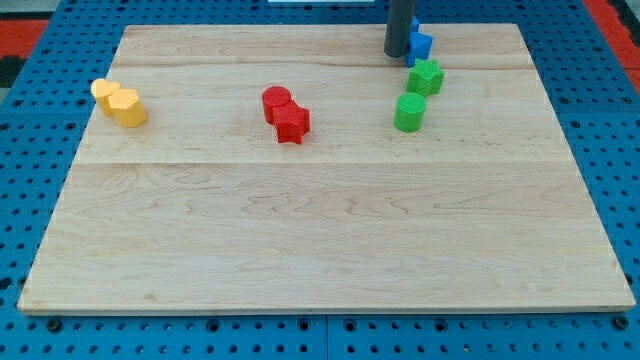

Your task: Move the red blocks towards the bottom

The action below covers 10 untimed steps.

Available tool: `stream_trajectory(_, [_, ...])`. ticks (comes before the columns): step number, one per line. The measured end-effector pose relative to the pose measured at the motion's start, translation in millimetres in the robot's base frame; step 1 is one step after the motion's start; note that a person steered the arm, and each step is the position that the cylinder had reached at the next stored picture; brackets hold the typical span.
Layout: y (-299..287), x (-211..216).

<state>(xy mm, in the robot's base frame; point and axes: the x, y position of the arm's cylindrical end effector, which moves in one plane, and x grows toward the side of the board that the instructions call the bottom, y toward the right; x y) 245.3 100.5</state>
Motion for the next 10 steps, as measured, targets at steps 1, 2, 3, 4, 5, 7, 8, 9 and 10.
stream_trajectory(1, [-32,0])
stream_trajectory(2, [-88,4])
stream_trajectory(3, [-134,20])
stream_trajectory(4, [-169,53])
stream_trajectory(5, [-177,73])
stream_trajectory(7, [-166,103])
stream_trajectory(8, [-156,126])
stream_trajectory(9, [-128,145])
stream_trajectory(10, [-140,170])
